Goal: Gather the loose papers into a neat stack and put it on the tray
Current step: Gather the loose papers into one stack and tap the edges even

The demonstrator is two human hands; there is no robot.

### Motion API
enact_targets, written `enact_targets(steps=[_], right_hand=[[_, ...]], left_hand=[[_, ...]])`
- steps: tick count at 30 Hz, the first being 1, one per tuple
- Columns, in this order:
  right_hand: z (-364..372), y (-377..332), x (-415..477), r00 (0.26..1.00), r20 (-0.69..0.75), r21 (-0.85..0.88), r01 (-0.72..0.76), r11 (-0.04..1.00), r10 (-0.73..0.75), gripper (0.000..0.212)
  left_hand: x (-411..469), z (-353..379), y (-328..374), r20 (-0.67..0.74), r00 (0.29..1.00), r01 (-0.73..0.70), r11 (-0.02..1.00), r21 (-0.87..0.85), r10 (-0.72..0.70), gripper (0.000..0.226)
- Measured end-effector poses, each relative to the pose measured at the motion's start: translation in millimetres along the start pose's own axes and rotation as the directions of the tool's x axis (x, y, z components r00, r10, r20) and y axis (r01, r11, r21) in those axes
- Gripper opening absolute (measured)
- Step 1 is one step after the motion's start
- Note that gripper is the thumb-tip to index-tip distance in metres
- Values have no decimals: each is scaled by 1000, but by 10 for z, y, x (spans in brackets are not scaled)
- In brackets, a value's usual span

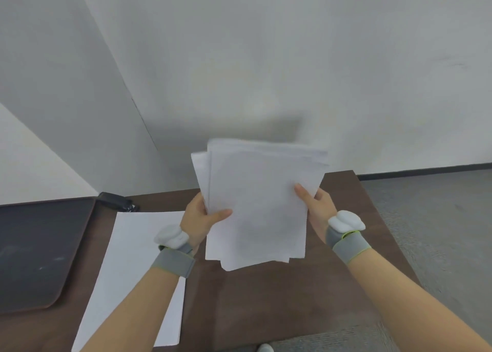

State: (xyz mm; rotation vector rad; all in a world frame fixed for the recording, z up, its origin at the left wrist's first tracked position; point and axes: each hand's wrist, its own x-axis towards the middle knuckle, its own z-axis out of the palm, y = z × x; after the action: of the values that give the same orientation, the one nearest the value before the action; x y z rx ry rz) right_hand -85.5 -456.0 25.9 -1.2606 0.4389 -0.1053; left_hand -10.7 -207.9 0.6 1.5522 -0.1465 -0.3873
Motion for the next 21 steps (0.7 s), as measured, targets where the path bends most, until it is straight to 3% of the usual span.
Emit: enact_targets(steps=[5, 13, 18, 21], right_hand=[[35, 46, -69, 1000, 14, -5, 14, 1000, -14, 30], [-67, 4, -60, 996, 47, -2, 79, 997, -79, 34], [-135, 207, -38, 998, 55, -136, -9, 991, 17, 48], [-133, 327, -25, 996, 50, -192, -69, 979, 80, 36]], left_hand=[[-119, 97, -111, -66, 998, -23, 1000, 20, 24, 31], [-53, 67, -26, -87, 993, -77, 996, 34, 80, 40], [-69, 117, -291, -135, 990, -12, 991, 131, 30, 40], [-54, 174, -408, -133, 991, 30, 987, 158, -9, 41]])
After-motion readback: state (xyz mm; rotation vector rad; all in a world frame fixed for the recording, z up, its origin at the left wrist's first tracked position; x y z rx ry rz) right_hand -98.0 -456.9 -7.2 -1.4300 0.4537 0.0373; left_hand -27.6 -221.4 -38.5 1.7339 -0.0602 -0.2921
